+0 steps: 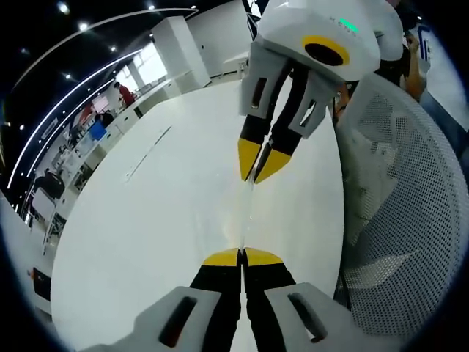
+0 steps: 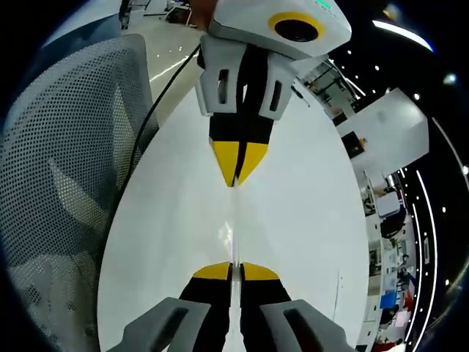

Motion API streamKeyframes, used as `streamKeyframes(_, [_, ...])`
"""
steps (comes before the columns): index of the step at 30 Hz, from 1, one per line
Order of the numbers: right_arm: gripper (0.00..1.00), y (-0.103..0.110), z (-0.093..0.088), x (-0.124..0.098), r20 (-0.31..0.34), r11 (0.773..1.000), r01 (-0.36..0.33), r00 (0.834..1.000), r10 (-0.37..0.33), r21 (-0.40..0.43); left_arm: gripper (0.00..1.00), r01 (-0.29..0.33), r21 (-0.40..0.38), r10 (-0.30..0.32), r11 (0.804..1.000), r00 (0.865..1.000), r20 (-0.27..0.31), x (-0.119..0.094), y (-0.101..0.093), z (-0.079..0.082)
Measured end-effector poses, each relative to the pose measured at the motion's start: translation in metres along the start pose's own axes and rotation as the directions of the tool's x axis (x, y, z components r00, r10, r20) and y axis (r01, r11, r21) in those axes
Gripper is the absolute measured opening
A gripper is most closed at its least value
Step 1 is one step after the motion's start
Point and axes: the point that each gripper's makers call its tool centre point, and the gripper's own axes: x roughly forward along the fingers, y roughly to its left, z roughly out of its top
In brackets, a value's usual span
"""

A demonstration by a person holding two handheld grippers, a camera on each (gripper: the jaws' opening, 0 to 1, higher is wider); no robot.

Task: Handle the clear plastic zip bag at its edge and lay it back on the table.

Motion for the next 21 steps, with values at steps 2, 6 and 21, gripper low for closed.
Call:
streamKeyframes(2, [0.0, 0.0005, -0.0003, -0.0003, 0.0, 1.0, 0.0, 1.0, 0.0, 0.001, 0.0, 0.001, 0.001, -0.001, 1.0, 1.0, 0.0, -0.001, -0.0006, 0.0])
streamKeyframes(6, [0.0, 0.0008, -0.0009, -0.0004, -0.003, 1.0, -0.001, 1.0, 0.001, 0.0, 0.0, 0.001, 0.001, -0.001, 1.0, 1.0, -0.003, -0.0032, -0.0019, 0.0])
streamKeyframes(21, [0.0, 0.0006, -0.0047, -0.0016, -0.01, 1.0, 0.0, 1.0, 0.0, 0.008, 0.0, -0.001, 0.02, 0.001, 1.0, 1.0, -0.015, -0.0034, -0.0014, -0.003])
